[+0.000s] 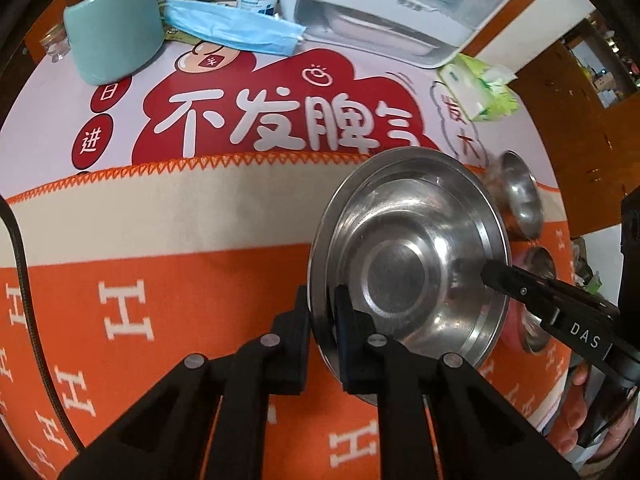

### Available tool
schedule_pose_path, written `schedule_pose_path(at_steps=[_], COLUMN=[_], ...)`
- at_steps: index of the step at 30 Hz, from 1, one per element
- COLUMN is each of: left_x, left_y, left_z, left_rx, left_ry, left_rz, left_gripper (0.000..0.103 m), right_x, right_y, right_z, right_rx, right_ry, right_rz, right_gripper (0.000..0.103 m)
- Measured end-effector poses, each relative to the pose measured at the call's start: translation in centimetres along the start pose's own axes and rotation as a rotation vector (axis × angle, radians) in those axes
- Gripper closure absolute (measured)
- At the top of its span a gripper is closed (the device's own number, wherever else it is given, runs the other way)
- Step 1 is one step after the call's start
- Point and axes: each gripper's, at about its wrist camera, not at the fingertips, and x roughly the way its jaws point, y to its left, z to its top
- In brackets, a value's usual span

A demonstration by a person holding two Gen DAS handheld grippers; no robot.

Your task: Organize plates and bowls

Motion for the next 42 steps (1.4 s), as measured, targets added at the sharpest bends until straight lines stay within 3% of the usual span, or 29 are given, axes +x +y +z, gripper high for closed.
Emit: schedule_pose_path(at_steps=[9,20,31,42], left_x=[-4.9,-9.9,-6.8,-2.0], left_y=[-3.3,-7.5,-9.8,-8.9], left_z=[-4.0,-13.0,-23.0,-28.8], left_rx=[0.061,0.068,0.029,0.028], left_ry=[-0.032,-0.084,-0.034,0.065], left_rz=[-0.034,-0.012,0.043,0.134], left_gripper=[0.093,0.092,0.089,0.086], right_x=[-6.3,-12.6,-12.9,-7.8], right_y=[0.1,-1.7,-4.7,-5.8], right_z=[-4.4,-11.7,-19.1,-25.0], right_rx=[0.007,-0.065,-0.124,-0.112], right_ry=[-0.061,-0.085,-0.025,0.107], right_rz=[-0.018,0.046,0.076,0.069], right_gripper=[0.094,0.094,0.094,0.094])
